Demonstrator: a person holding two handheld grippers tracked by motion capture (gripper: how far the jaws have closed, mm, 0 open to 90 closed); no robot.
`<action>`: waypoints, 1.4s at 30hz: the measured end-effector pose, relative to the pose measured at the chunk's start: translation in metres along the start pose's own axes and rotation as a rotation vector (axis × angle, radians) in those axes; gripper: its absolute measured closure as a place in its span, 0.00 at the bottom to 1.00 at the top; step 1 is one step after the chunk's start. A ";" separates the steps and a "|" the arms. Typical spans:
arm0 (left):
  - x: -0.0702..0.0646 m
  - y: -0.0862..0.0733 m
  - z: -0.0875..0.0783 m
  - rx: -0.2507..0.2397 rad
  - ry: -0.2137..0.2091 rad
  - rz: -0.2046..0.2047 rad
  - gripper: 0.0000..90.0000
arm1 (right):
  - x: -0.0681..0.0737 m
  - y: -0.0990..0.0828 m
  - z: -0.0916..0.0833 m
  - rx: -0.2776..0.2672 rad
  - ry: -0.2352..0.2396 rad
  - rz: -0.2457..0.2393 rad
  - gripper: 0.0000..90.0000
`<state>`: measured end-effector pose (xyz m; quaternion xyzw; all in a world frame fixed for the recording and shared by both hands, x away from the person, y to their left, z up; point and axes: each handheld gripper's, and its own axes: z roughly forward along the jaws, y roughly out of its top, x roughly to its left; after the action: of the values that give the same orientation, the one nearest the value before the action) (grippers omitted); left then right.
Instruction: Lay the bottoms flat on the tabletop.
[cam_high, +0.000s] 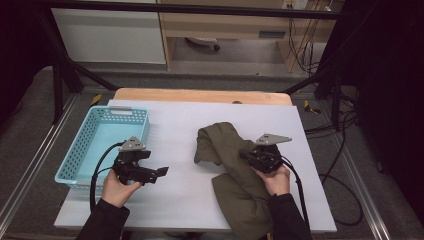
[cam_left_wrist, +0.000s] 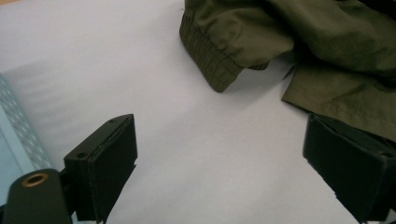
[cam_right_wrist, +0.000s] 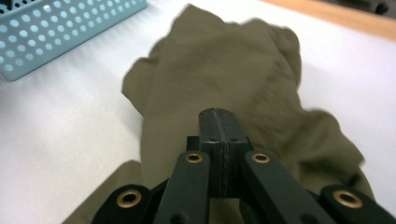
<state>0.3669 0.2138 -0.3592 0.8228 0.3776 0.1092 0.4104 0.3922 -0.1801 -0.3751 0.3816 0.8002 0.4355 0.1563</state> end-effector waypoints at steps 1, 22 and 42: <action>0.000 0.000 0.000 0.001 -0.001 0.000 0.11 | 0.003 0.002 0.001 -0.009 -0.012 -0.005 1.00; 0.000 0.000 -0.001 -0.003 0.001 -0.003 0.11 | -0.012 0.017 0.004 -0.050 -0.040 0.043 1.00; 0.005 0.000 -0.010 -0.032 0.008 -0.017 0.11 | 0.119 -0.006 0.089 0.105 0.342 -0.174 1.00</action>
<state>0.3653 0.2231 -0.3535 0.8124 0.3843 0.1149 0.4231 0.3625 -0.0422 -0.4214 0.2392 0.8665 0.4367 0.0350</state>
